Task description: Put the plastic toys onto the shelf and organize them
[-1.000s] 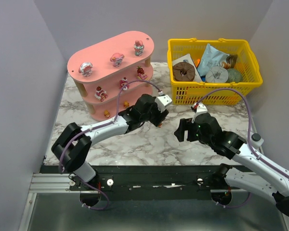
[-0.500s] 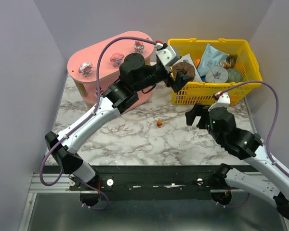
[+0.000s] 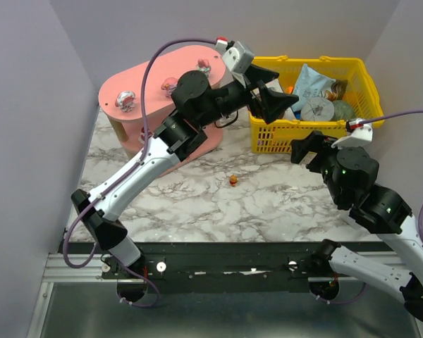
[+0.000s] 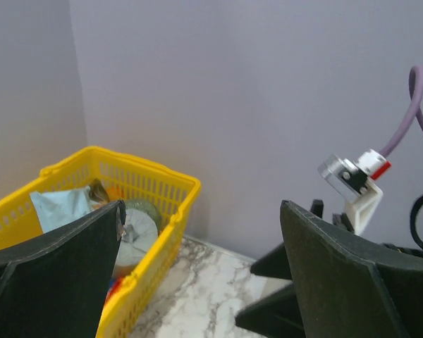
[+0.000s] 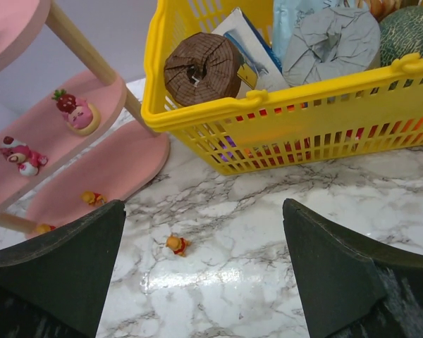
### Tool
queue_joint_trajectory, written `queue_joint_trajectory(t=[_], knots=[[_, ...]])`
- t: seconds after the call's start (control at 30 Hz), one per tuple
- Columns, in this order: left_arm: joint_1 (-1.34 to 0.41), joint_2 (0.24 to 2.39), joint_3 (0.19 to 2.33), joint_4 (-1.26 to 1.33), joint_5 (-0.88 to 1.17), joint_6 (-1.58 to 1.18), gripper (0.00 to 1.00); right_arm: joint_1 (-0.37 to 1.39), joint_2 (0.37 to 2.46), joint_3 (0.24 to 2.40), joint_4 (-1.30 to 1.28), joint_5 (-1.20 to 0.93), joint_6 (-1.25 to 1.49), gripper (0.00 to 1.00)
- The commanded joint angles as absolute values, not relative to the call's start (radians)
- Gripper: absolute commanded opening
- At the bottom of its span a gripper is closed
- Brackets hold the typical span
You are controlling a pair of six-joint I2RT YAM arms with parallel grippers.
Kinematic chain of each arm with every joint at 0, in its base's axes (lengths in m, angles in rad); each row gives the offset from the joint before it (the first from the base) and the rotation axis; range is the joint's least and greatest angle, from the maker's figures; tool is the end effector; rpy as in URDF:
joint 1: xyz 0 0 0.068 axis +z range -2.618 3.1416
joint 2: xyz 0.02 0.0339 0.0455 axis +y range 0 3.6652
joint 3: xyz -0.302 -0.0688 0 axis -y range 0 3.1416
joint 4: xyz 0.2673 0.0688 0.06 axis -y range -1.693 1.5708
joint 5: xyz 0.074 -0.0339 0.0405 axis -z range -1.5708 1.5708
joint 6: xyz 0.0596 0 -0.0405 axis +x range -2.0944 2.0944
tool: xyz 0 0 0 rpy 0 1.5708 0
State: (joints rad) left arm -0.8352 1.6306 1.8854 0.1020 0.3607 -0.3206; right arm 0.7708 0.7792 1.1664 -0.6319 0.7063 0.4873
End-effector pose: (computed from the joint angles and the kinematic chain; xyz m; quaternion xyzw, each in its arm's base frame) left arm 0.2550 -0.3131 0.5857 0.2853 0.5052 -0.5271 0.6209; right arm 0.1315 0.0738 0.4533 0.1063 0.7621 0.1194 0.6274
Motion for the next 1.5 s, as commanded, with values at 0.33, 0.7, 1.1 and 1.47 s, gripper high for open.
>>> queue_joint_trajectory(t=[0.33, 0.7, 1.1, 1.47], knots=[[-0.891, 1.45, 1.785, 0.033, 0.472, -0.207, 0.99, 0.762, 0.856, 1.232, -0.657, 0.73, 0.46, 0.99], [-0.899, 1.558, 1.747, -0.223, 0.11, -0.126, 0.99, 0.668, 0.925, 1.333, -0.845, 0.703, 0.552, 0.99], [-1.06, 1.722, 1.506, -0.484, -0.515, 0.059, 0.92, 0.344, 0.963, 1.247, -0.917, 0.443, 0.611, 0.97], [-1.06, 2.017, 1.662, -0.679, -0.679, -0.081, 0.79, 0.235, 0.919, 1.203, -0.902, 0.411, 0.571, 0.97]])
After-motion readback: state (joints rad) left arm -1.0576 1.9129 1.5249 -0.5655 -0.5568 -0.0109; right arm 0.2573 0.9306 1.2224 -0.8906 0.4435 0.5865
